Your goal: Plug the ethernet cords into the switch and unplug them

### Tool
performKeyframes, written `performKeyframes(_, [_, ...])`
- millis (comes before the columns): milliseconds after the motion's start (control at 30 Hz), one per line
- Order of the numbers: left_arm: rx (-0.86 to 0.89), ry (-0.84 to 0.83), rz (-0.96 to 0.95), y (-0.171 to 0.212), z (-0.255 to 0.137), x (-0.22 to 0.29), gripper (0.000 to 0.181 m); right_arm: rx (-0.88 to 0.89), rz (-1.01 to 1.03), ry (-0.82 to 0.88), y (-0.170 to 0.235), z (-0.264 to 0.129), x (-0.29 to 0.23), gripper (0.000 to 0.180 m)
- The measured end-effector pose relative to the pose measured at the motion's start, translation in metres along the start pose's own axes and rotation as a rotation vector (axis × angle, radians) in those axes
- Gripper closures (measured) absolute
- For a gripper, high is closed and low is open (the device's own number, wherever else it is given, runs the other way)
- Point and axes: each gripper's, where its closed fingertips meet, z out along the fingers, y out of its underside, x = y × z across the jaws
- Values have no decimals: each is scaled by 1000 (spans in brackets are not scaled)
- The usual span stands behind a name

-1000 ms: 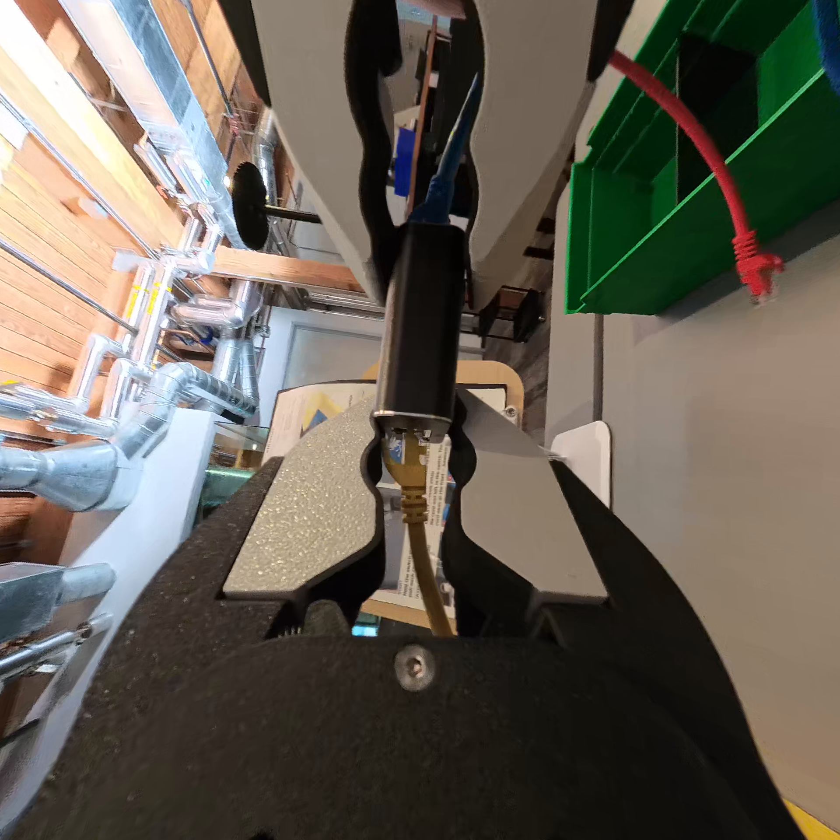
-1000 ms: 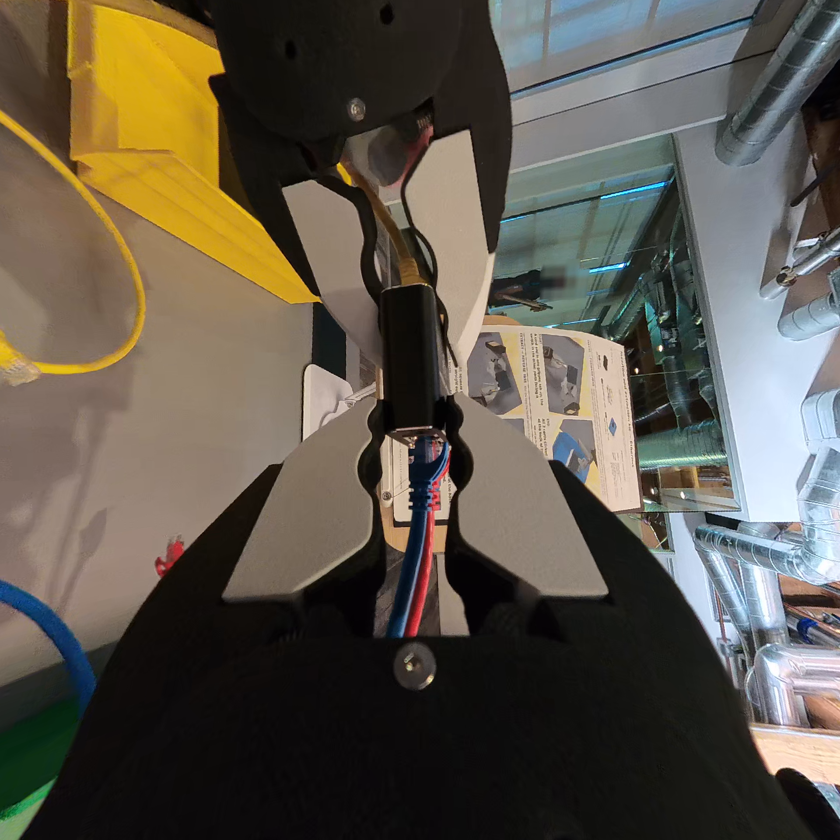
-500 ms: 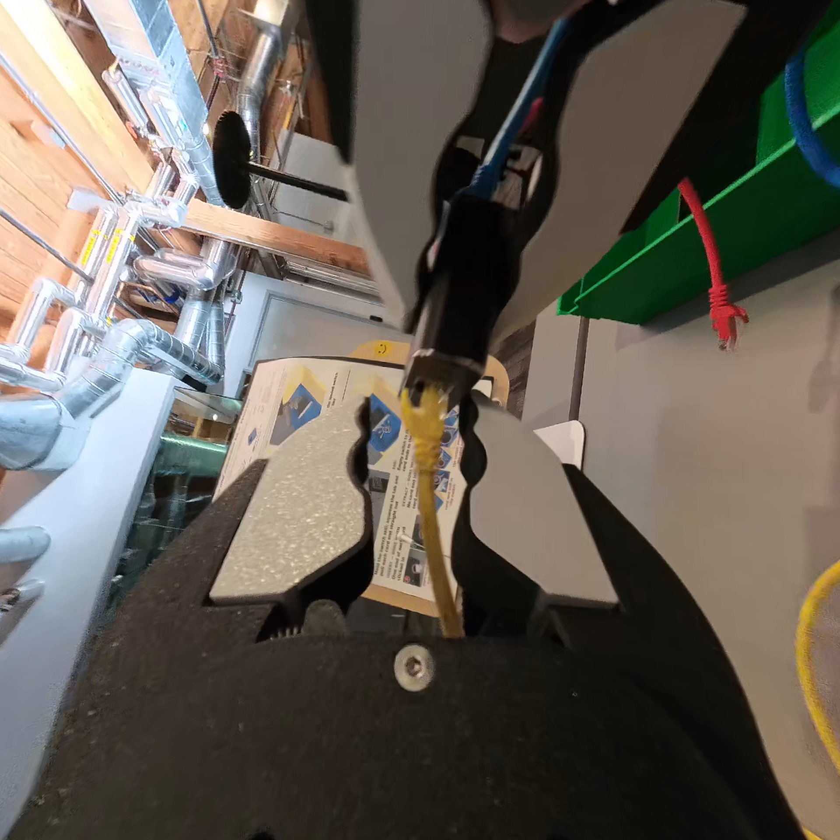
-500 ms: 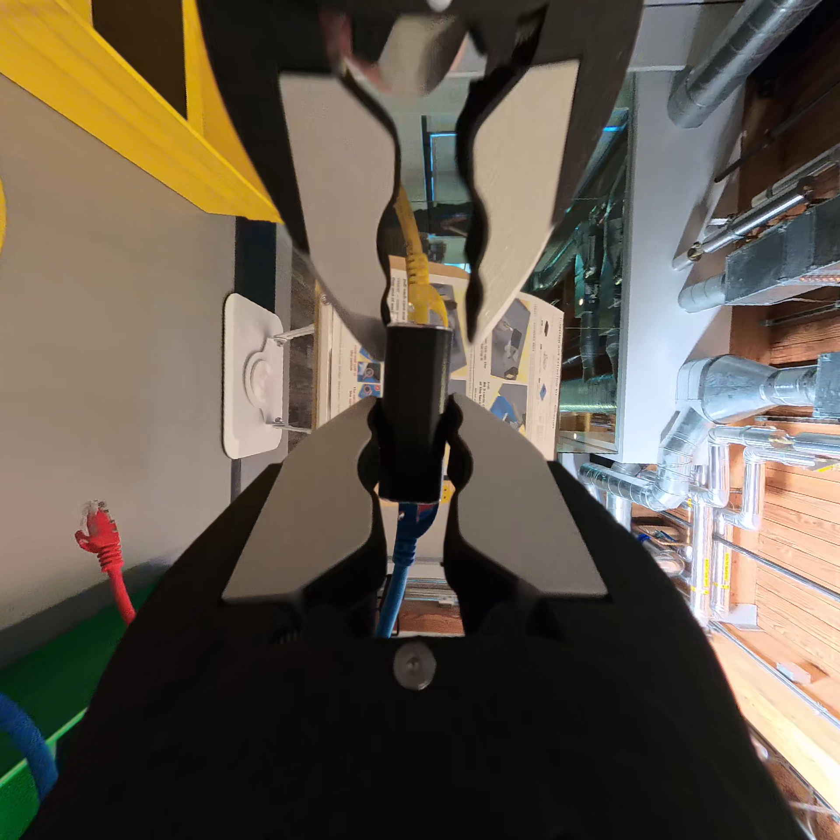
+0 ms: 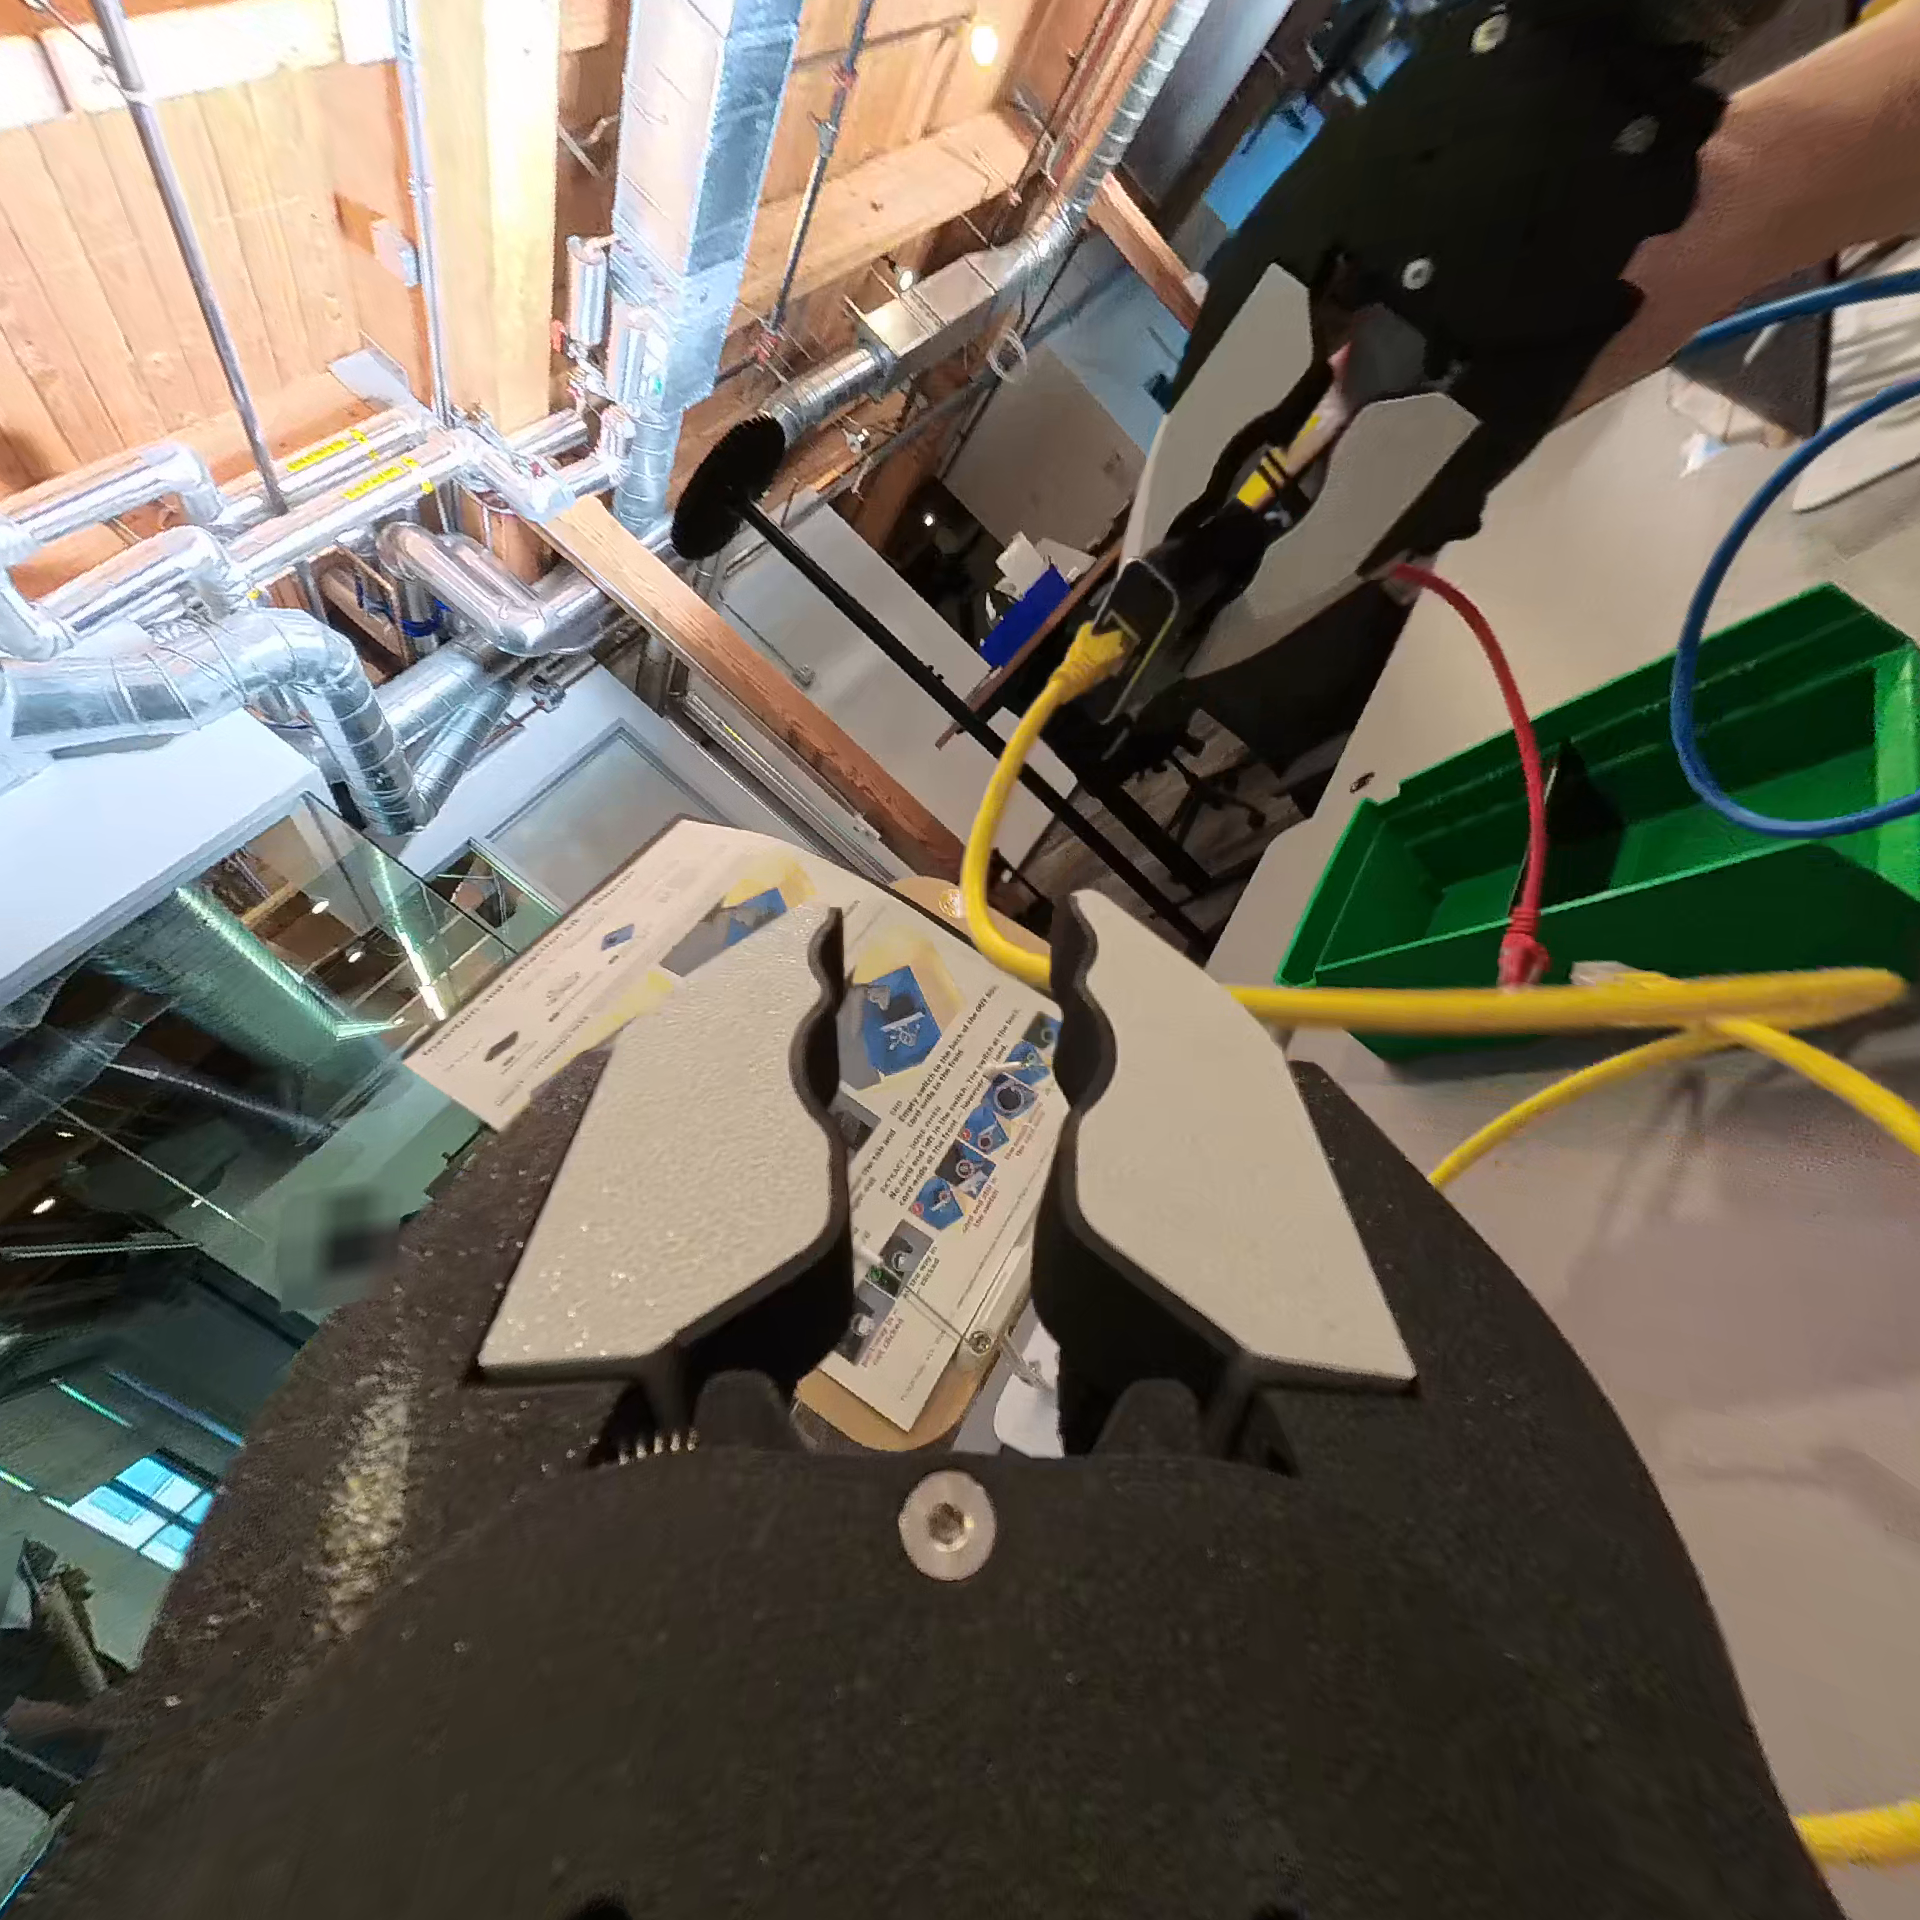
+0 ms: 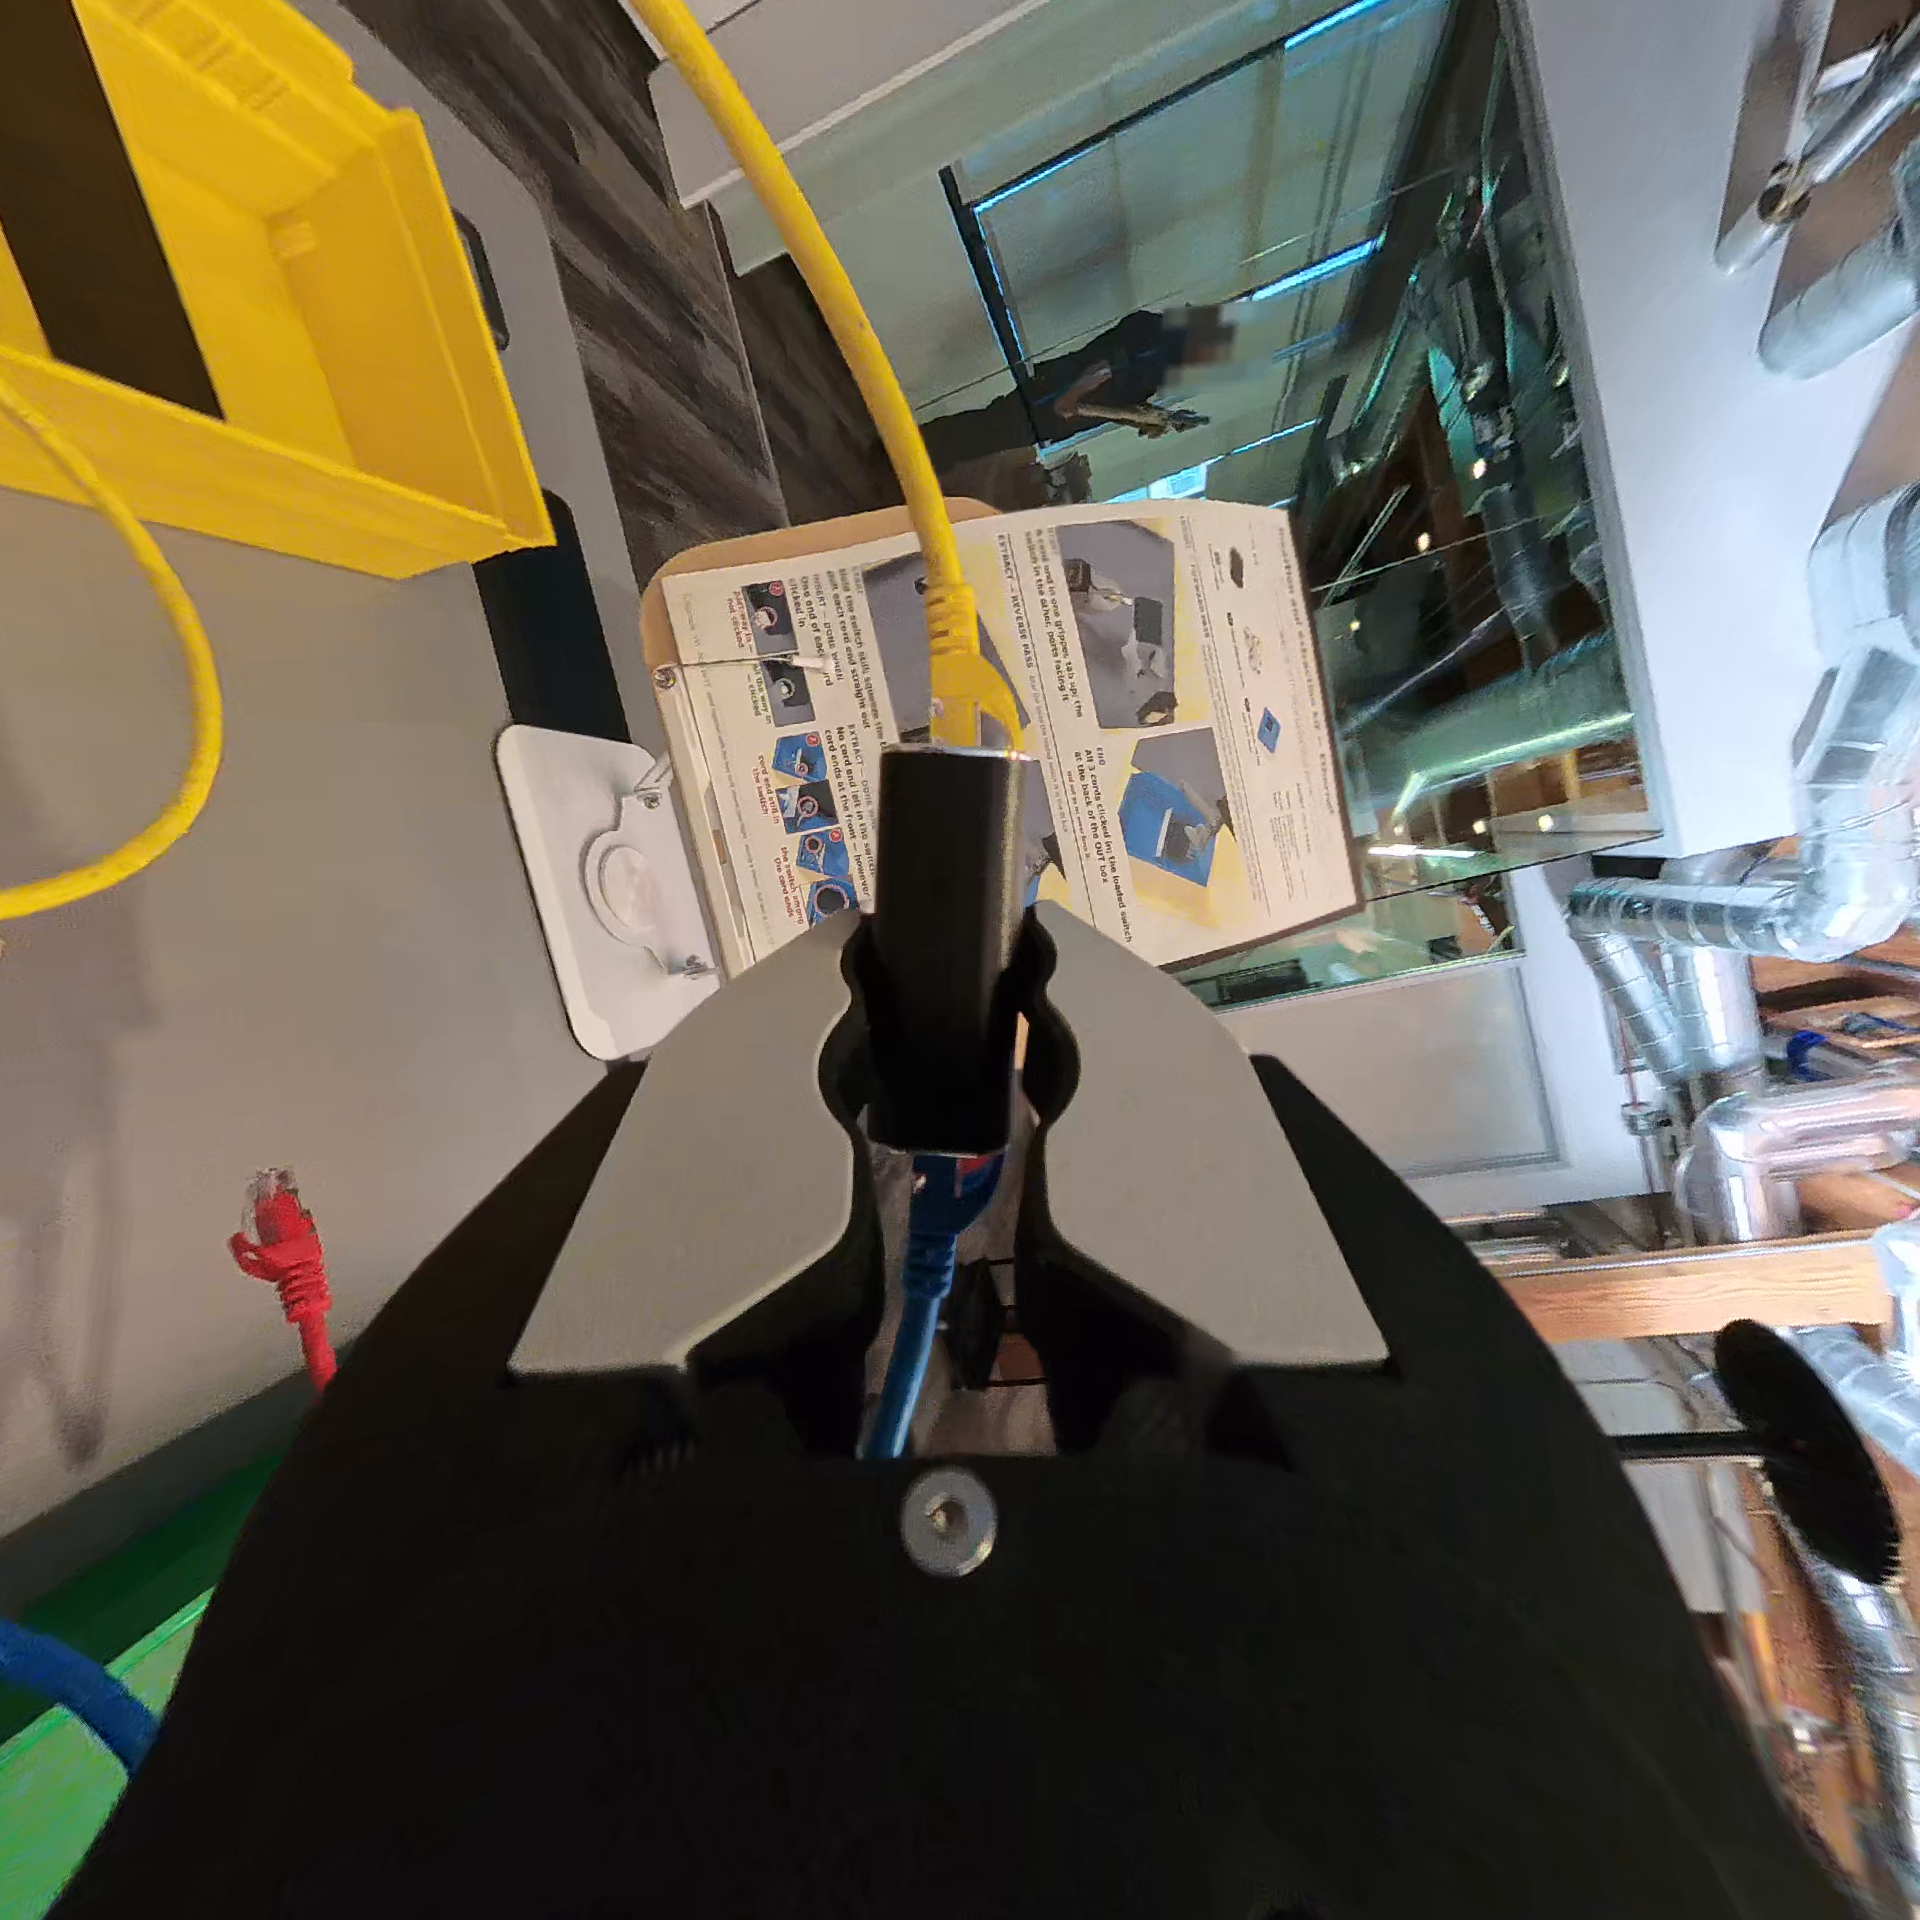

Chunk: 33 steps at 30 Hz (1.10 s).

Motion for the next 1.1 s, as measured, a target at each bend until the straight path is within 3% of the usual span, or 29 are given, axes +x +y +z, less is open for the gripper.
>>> performKeyframes(367, [104,1,-40,-28,-9,2,144,-43,207,-186,20,-8,58,154])
performKeyframes(633, [60,23,-43,-19,-1,7,145,-150,320,-274,72,-9,73,154])
performKeyframes(800, [0,53,-36,-7,10,15,145,-296,306,-296,135,-13,76,154])
performKeyframes(1100, [-132,115,1,22,42,38,146,-753,117,-307,274,-32,95,153])
